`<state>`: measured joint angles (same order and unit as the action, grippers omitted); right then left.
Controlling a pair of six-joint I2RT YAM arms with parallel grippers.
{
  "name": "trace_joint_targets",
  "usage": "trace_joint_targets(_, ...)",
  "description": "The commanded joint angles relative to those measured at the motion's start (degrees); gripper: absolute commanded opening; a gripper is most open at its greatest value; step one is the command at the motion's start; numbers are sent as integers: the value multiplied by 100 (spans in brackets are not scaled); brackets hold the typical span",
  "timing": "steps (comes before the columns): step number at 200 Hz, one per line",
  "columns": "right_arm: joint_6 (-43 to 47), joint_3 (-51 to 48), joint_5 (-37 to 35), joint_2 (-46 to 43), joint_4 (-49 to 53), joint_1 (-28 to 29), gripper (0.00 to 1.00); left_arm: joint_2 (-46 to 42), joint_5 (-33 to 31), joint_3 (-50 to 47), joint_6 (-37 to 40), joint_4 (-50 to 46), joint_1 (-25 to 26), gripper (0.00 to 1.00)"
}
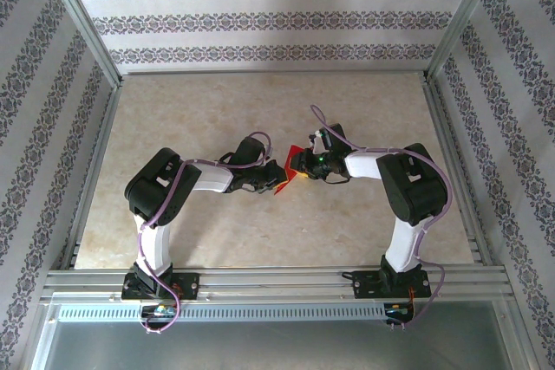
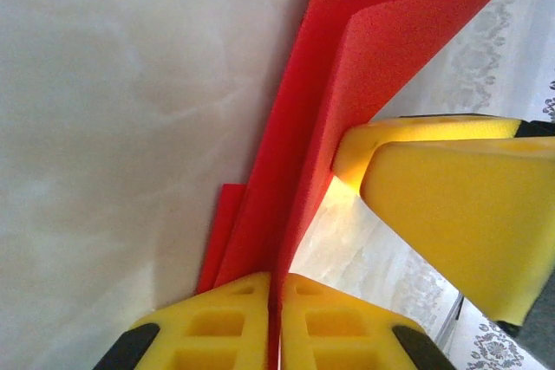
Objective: Fold a paper plane with a square sheet of paper (pick it up from the middle)
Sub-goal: Fold the wing for the fifth time at the center of the table.
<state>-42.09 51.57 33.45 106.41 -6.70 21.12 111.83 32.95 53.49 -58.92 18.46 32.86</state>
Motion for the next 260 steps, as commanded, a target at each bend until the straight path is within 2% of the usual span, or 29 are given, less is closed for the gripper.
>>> trace_joint_targets(1, -45, 11, -147, -177, 308, -57, 35, 179, -96, 14, 143, -516, -77, 11)
trace_joint_targets(61, -141, 24, 608, -324, -102, 65, 35, 221, -112, 64, 204, -642, -78, 8)
trace_joint_targets(215, -290, 199, -64, 37, 488, 122, 33, 243, -69, 95, 223, -676, -78, 9)
trace_joint_targets(260, -374, 265, 203, -244, 269, 173, 31, 251, -58, 103, 231, -686, -78, 8)
